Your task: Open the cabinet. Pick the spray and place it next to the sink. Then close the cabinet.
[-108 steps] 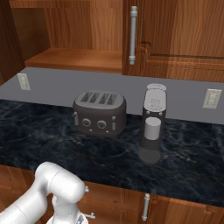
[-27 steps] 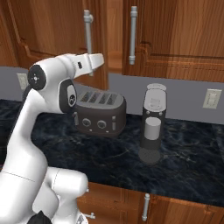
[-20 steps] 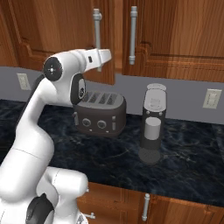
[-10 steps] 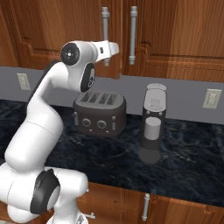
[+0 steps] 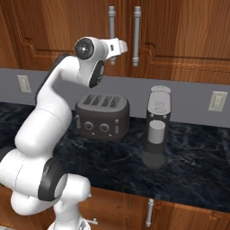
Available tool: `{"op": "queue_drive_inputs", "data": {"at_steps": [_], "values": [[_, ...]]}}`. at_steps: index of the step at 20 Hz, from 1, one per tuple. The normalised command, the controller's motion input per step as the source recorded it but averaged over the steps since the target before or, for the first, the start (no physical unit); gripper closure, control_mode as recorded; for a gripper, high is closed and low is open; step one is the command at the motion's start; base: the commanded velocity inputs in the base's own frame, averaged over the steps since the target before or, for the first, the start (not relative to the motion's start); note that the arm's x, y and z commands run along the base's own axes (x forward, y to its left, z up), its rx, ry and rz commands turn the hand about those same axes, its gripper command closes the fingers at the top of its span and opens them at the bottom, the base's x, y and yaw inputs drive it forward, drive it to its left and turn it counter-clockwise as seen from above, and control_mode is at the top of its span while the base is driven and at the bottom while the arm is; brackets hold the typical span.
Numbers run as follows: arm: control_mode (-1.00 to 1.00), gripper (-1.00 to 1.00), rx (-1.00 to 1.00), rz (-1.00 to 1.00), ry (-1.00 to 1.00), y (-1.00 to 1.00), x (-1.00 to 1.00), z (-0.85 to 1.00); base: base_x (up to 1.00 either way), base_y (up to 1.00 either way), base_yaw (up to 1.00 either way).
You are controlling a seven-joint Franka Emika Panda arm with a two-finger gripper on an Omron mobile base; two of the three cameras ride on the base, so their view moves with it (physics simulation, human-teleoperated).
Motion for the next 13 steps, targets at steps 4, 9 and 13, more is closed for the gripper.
{"op": "queue_drive_inputs", "data": {"at_steps": [4,9,13], "values": [[-1.00,-1.00,0.00,0.02,0.00,0.00,0.47,-0.23,0.00,0.00,0.00],[-1.00,-1.00,0.00,0.02,0.00,0.00,0.50,-0.25,0.00,0.00,0.00],[-1.00,-1.00,0.00,0.00,0.00,0.00,0.16,-0.13,0.00,0.00,0.00]]}}
